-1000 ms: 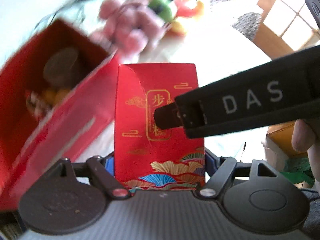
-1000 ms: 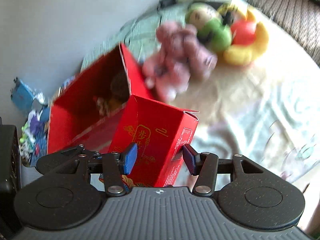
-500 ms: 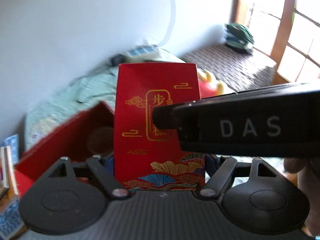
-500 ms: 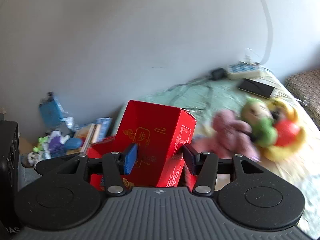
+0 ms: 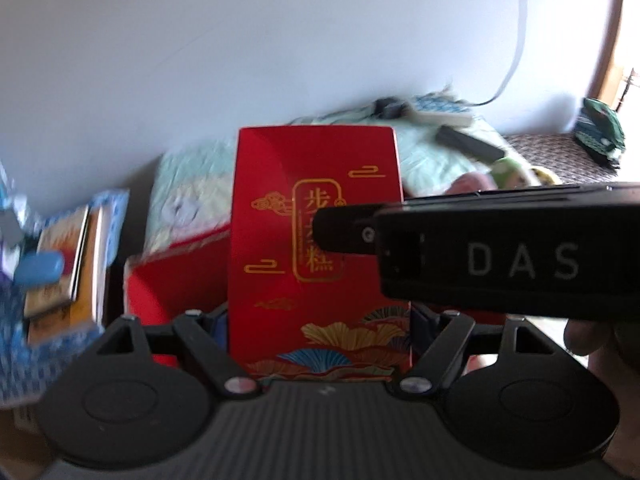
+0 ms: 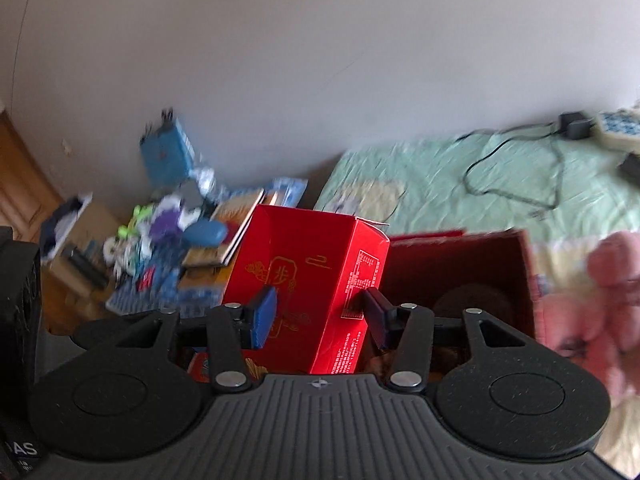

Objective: Organize objects
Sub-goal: 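Lower the red gift box into the storage box with the left tool while the right tool lowers too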

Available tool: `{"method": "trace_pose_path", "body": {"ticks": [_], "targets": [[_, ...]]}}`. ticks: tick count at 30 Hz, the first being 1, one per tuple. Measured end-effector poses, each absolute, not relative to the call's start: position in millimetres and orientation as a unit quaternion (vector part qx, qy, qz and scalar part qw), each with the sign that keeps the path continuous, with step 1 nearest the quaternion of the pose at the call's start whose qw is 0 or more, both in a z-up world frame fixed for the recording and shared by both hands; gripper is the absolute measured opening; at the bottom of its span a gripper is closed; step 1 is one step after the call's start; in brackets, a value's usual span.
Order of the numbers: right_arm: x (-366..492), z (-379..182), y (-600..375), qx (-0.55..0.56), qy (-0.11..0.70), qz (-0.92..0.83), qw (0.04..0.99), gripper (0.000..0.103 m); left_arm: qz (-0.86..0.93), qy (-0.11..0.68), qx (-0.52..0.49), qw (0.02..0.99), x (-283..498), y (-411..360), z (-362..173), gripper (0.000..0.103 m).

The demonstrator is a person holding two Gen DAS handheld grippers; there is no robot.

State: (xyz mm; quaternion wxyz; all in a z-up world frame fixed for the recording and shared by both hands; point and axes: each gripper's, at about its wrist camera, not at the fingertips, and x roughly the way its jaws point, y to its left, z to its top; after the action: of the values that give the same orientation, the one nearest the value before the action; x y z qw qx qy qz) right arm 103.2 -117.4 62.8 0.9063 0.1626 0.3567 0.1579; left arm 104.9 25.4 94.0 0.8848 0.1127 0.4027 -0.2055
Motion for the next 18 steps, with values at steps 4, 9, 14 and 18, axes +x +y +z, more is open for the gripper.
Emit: {"method": "trace_pose_path", "body": {"ticks": [4,9,14,18], "targets": [[126.9,41.0,-107.0,0.158,0.403,0.186,0.882,0.051,-0.177,0.428,0.102,0.880,118.5,39.0,68.5,0.078],[150.3,14.2,-102.7,0.168,0.466,0.215,0.841,0.051,-0.149,0.465,0.103,0.867,131.8,50.9,40.7,0.078],[164.5,-5.7,-98.7,0.178,0.508,0.231,0.811,0.052,-0.130,0.502,0.102,0.849,140.0,53.9,15.7,0.078],[173.9,-16.4,-99.3,0.189,0.531,0.234,0.792,0.055,-0.120,0.518,0.101,0.841,143.9,55.1,2.4,0.079]]}}
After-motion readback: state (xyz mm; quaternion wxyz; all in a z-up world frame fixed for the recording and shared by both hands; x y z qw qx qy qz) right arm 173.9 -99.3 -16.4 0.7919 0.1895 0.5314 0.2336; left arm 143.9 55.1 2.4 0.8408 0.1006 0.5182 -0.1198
